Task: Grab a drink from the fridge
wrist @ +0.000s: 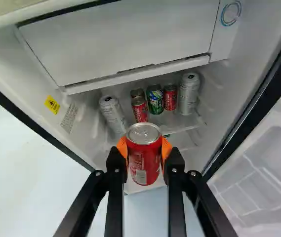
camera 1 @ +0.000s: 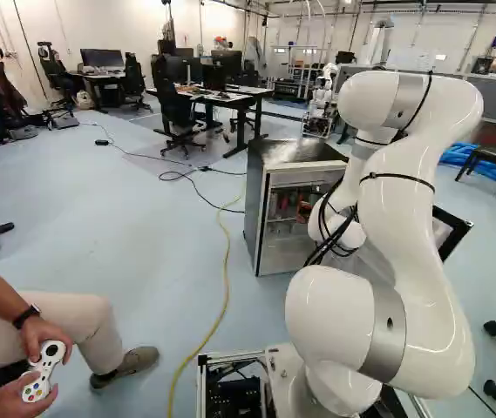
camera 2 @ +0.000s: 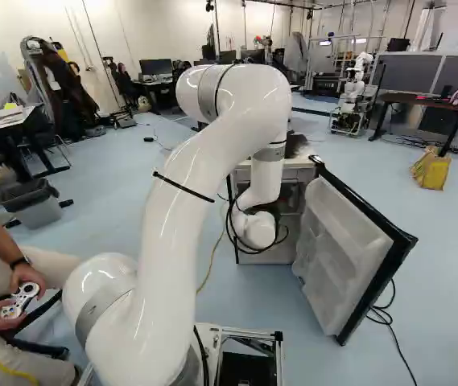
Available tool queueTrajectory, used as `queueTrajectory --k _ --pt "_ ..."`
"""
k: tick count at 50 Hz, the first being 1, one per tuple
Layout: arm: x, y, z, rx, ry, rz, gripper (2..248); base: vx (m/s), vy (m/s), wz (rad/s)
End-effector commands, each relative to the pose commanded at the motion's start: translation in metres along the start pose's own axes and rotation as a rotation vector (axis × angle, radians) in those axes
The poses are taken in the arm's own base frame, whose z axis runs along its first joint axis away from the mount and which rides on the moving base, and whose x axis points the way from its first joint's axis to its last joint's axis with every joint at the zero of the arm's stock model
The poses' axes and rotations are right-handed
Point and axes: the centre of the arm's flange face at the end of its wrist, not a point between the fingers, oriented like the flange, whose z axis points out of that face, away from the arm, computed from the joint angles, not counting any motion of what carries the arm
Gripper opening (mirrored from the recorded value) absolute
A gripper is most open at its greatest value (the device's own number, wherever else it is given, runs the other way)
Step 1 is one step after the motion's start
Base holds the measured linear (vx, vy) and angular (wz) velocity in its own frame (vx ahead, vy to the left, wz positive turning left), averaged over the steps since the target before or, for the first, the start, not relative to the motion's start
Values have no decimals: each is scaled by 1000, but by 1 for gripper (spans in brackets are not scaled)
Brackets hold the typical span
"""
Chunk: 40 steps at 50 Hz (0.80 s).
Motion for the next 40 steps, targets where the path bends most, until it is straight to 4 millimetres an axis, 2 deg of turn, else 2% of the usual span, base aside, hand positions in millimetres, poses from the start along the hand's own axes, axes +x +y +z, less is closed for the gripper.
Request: queueTrajectory --k 40 --pt "25 -39 -69 18 11 -16 86 0 0 0"
